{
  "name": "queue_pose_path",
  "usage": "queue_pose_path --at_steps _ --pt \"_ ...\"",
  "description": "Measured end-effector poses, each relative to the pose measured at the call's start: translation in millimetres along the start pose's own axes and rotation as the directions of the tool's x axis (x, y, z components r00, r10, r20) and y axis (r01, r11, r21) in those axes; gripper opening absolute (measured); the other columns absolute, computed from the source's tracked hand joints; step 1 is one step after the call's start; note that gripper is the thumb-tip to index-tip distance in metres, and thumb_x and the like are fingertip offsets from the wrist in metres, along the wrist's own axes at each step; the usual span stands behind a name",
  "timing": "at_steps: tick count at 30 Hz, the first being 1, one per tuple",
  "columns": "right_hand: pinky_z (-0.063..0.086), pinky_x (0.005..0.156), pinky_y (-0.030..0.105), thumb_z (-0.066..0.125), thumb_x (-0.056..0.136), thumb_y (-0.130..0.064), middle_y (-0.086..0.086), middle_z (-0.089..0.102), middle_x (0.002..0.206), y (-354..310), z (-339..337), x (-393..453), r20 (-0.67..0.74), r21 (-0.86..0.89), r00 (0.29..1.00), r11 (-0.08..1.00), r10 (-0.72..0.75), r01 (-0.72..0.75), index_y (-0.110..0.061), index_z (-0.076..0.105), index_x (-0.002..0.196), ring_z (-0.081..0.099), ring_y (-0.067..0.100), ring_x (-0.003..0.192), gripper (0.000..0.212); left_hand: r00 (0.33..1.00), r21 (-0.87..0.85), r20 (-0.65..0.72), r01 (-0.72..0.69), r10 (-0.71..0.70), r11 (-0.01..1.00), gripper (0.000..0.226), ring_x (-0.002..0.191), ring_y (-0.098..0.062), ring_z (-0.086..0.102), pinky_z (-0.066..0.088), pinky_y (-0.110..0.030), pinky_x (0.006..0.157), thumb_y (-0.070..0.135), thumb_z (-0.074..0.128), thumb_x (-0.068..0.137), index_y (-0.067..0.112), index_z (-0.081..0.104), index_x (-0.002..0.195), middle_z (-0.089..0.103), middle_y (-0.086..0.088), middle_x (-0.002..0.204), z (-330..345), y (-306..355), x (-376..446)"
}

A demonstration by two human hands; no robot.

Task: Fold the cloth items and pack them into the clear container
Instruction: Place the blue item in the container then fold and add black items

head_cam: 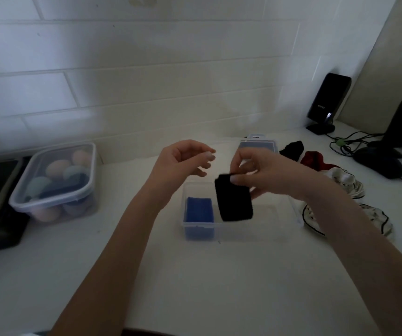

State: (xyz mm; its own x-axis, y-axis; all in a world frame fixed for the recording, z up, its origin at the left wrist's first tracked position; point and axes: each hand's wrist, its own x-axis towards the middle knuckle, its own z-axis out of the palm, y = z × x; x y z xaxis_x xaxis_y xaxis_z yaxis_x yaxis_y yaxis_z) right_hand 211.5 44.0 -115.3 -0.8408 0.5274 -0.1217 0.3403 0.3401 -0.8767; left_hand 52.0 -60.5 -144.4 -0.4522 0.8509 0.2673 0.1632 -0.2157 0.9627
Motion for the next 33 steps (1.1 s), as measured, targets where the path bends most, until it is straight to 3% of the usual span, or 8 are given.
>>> queue_pose_path --at_steps 5,7,10,12,16,21,24,33 --pt "0.061 0.062 0.033 0.063 0.086 -0.005 0.009 0.062 0.094 3.7 14.7 0.4 0.019 -0.263 1.000 0.965 0.005 0.000 -0.017 0.048 0.079 0.067 0.024 0.081 0.020 0.974 0.371 -0.058 -0.181 0.217 0.911 0.007 0.057 -0.011 0.062 0.043 -0.012 0.046 0.015 0.066 0.085 0.014 0.068 0.091 0.069 -0.002 0.077 5.9 -2.0 -5.6" --pt "0.061 0.063 0.034 0.062 0.085 -0.004 0.007 0.064 0.092 7.8 23.0 1.9 -0.028 -0.356 0.998 0.934 -0.053 0.040 -0.015 0.054 0.081 0.066 0.023 0.081 0.014 0.964 0.480 -0.009 -0.229 0.265 0.847 0.005 0.055 -0.015 0.063 0.048 -0.020 0.046 0.020 0.064 0.086 0.016 0.067 0.088 0.068 0.000 0.073 9.0 -6.6 -7.1" --pt "0.055 0.072 0.029 0.066 0.081 -0.006 0.001 0.062 0.089 19.7 33.8 -0.1 -0.113 -0.447 0.980 0.889 -0.165 0.098 -0.014 0.061 0.084 0.063 0.020 0.082 0.010 0.959 0.656 0.094 -0.262 0.268 0.708 0.014 0.056 -0.012 0.061 0.054 -0.033 0.057 0.027 0.062 0.086 0.016 0.068 0.082 0.067 0.005 0.067 9.4 -14.4 -6.1" --pt "0.050 0.078 0.027 0.070 0.079 -0.010 -0.003 0.062 0.093 25.8 36.7 -3.3 -0.105 -0.453 0.978 0.884 -0.178 0.112 -0.014 0.065 0.091 0.061 0.016 0.082 0.014 0.957 0.687 0.141 -0.278 0.253 0.672 0.017 0.057 -0.010 0.059 0.052 -0.031 0.059 0.028 0.060 0.087 0.016 0.069 0.079 0.066 0.005 0.066 10.5 -16.9 -6.5" --pt "0.051 0.087 0.035 0.071 0.079 -0.017 0.001 0.066 0.108 25.7 34.1 -8.8 0.044 -0.501 0.994 0.859 -0.100 0.109 -0.021 0.065 0.106 0.063 0.017 0.092 0.027 0.953 0.707 0.160 -0.292 0.257 0.644 0.021 0.056 -0.013 0.057 0.049 -0.030 0.058 0.029 0.058 0.088 0.015 0.069 0.077 0.066 0.003 0.064 12.2 -17.4 -7.5" --pt "0.047 0.076 0.034 0.064 0.085 -0.030 0.003 0.050 0.113 11.5 36.8 -11.7 0.058 -0.809 0.992 0.577 -0.112 0.113 -0.033 0.060 0.119 0.050 0.019 0.103 0.035 0.956 0.703 0.163 -0.286 0.244 0.652 0.024 0.054 -0.015 0.056 0.049 -0.032 0.056 0.030 0.057 0.089 0.014 0.069 0.075 0.064 0.002 0.061 12.5 -17.3 -8.0" --pt "0.040 0.070 0.030 0.061 0.086 -0.031 0.001 0.051 0.116 6.4 39.4 -11.8 0.098 -0.872 0.984 0.464 -0.146 0.156 -0.032 0.062 0.120 0.048 0.020 0.110 0.034 0.955 0.712 0.166 -0.289 0.247 0.640 0.023 0.053 -0.012 0.053 0.044 -0.027 0.055 0.030 0.058 0.088 0.015 0.068 0.073 0.060 0.005 0.059 12.3 -18.2 -7.3" --pt "0.050 0.086 0.038 0.065 0.082 -0.025 0.005 0.066 0.112 11.1 34.9 -8.3 0.101 -0.749 0.993 0.653 -0.059 0.115 -0.017 0.060 0.116 0.059 0.022 0.102 0.036 0.957 0.724 0.163 -0.282 0.241 0.630 0.024 0.051 -0.008 0.051 0.040 -0.023 0.053 0.030 0.057 0.088 0.021 0.062 0.067 0.058 0.009 0.056 12.5 -19.5 -6.3"
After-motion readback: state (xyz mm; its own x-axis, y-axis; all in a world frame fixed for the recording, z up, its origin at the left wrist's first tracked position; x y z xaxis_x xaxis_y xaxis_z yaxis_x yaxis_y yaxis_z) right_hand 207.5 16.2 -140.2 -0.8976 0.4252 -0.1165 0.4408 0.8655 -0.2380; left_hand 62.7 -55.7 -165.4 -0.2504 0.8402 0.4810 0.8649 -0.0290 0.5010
